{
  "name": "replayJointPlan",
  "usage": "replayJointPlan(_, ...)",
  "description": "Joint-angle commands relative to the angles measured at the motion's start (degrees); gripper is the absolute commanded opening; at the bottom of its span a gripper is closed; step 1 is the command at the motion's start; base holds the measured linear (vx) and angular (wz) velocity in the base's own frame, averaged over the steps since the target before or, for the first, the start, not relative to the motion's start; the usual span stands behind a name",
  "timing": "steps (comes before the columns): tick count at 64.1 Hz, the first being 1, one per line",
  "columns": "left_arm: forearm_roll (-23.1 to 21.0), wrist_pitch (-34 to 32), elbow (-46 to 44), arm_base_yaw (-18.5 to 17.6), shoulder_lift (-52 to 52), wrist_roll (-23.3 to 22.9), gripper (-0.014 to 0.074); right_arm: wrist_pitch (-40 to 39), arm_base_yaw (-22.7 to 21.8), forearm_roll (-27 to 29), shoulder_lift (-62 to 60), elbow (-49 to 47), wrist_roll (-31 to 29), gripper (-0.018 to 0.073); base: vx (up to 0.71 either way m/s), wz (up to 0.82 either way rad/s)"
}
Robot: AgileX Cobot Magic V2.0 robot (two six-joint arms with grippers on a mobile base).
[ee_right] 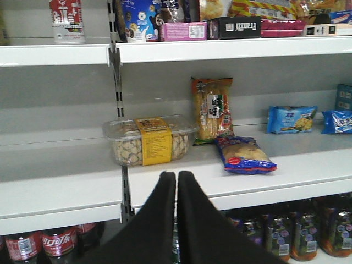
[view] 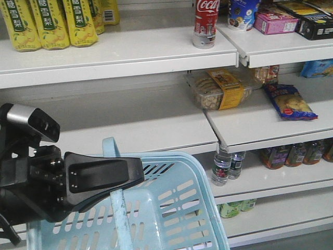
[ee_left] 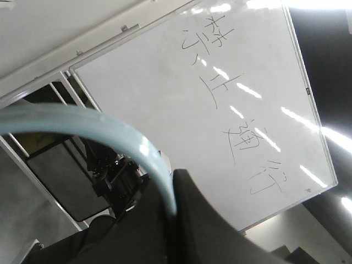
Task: Place coke in basket with both arms
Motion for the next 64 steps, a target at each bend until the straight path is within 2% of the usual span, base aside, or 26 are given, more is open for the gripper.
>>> replayJointPlan(1, -4.72, -9.27, -1.91, -0.42, -1.27, -0.07, -0.0006, -4.00, -0.28, -0.68, 0.14, 0.44, -0.15, -0.0005, 0.06, 0.24)
replayJointPlan(39, -4.72, -9.27, -1.91, -0.42, -1.27, -0.07, -0.0006, -4.00, -0.28, -0.68, 0.14, 0.44, -0.15, -0.0005, 0.06, 0.25)
replayJointPlan(64, -4.72, -9.27, -1.91, -0.42, -1.27, -0.07, -0.0006, -4.00, -0.28, -0.68, 0.14, 0.44, -0.15, -0.0005, 0.03, 0.06)
